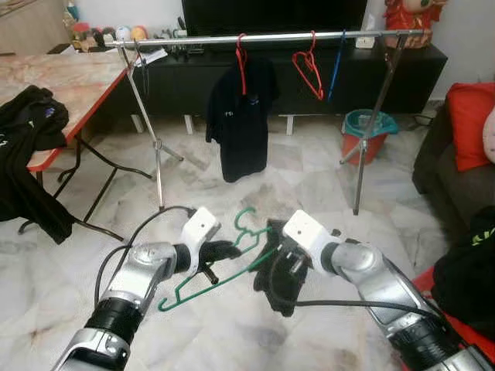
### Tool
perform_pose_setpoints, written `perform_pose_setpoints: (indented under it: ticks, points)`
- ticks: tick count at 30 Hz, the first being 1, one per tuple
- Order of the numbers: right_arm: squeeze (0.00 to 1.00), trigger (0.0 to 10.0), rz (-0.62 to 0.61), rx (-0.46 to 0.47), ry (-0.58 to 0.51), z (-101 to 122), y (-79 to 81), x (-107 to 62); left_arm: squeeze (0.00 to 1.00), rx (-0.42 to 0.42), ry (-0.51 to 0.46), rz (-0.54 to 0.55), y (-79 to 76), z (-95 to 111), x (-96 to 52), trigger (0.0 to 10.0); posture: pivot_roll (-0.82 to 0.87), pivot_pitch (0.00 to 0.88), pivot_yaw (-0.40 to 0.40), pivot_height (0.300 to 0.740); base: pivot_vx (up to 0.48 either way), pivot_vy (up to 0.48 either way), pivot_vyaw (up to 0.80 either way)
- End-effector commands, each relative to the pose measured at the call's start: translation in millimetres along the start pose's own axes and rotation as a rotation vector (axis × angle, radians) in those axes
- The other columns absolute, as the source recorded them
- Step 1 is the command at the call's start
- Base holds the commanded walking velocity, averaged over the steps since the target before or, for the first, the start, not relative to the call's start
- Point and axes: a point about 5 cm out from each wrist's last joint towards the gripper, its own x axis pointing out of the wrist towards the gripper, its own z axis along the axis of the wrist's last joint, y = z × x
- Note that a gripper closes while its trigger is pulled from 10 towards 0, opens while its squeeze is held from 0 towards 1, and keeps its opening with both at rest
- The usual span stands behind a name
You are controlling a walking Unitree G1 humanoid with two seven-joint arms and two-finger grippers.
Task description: Hang hanger
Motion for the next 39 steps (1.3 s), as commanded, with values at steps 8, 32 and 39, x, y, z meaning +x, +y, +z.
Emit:
perform_pose_setpoints:
  ticks: [8, 32, 39]
  points:
    - [0.00, 10.0, -0.181, -0.085, 0.074, -7.1, -35.2, -3.3, 0.00, -0.011, 0.039, -0.068, -3.9, -7.0, -10.8, 10.0, -0.02, 0.000, 0.043, 0.740, 0.000, 0.000, 0.00]
    - [0.00, 10.0, -0.007, -0.028, 0.036, 7.0, -3.1, 0.9, 0.00, 0.014, 0.106, 0.156, 13.5, -8.0, -2.7, 10.0, -0.02, 0.000, 0.041, 0.740, 0.000, 0.000, 0.00]
    - [0.00, 10.0, 0.028, -0.054, 0.052, 6.6, 1.4, 0.7, 0.00, 0.025, 0.115, 0.227, 18.7, -8.0, 0.0, 10.0, -0.02, 0.000, 0.039, 0.740, 0.000, 0.000, 0.00]
